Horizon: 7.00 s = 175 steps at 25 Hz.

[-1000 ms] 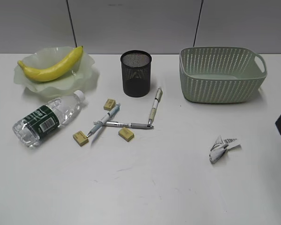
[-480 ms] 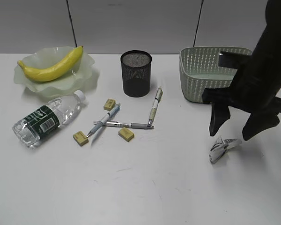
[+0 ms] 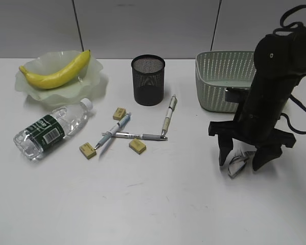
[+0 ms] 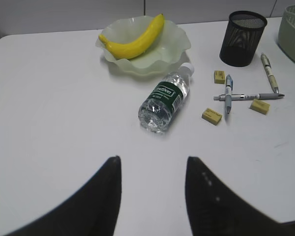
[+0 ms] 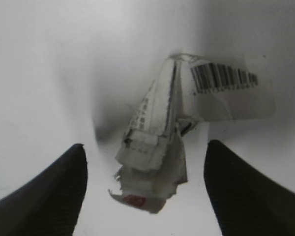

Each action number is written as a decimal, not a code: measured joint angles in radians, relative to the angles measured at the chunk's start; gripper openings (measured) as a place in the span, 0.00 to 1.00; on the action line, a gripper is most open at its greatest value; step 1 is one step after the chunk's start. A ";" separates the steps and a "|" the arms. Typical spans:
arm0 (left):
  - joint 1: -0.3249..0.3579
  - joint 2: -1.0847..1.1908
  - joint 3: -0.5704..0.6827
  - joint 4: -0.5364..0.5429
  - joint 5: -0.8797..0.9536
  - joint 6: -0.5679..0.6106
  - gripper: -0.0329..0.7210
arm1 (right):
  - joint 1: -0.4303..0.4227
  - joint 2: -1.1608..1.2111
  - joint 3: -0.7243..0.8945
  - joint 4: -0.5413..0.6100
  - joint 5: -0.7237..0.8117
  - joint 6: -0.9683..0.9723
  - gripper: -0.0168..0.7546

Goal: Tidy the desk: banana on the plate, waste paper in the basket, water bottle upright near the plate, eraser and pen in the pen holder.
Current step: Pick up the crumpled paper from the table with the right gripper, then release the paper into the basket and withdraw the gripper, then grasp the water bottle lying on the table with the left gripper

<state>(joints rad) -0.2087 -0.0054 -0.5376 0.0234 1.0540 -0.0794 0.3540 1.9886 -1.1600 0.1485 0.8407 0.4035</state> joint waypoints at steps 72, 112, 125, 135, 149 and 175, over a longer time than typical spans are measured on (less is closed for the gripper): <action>0.000 0.000 0.000 -0.003 0.000 0.000 0.46 | -0.018 -0.426 -0.374 -0.227 0.288 -0.315 0.48; 0.000 0.090 -0.026 -0.009 -0.035 0.096 0.46 | -0.010 -1.994 0.651 -0.149 0.209 -0.357 0.47; -0.001 0.993 -0.319 -0.035 -0.245 0.173 0.61 | -0.010 -1.996 0.651 -0.149 0.203 -0.361 0.47; -0.069 1.587 -0.628 -0.047 -0.195 0.214 0.74 | -0.010 -1.996 0.651 -0.149 0.203 -0.361 0.47; -0.087 1.915 -0.757 -0.005 -0.193 0.255 0.81 | -0.010 -1.996 0.651 -0.149 0.202 -0.361 0.47; -0.129 2.058 -0.775 0.046 -0.186 0.259 0.69 | -0.010 -1.996 0.651 -0.149 0.202 -0.362 0.47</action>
<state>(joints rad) -0.3378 2.0523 -1.3123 0.0690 0.8682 0.1791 0.3439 -0.0073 -0.5091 0.0000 1.0428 0.0417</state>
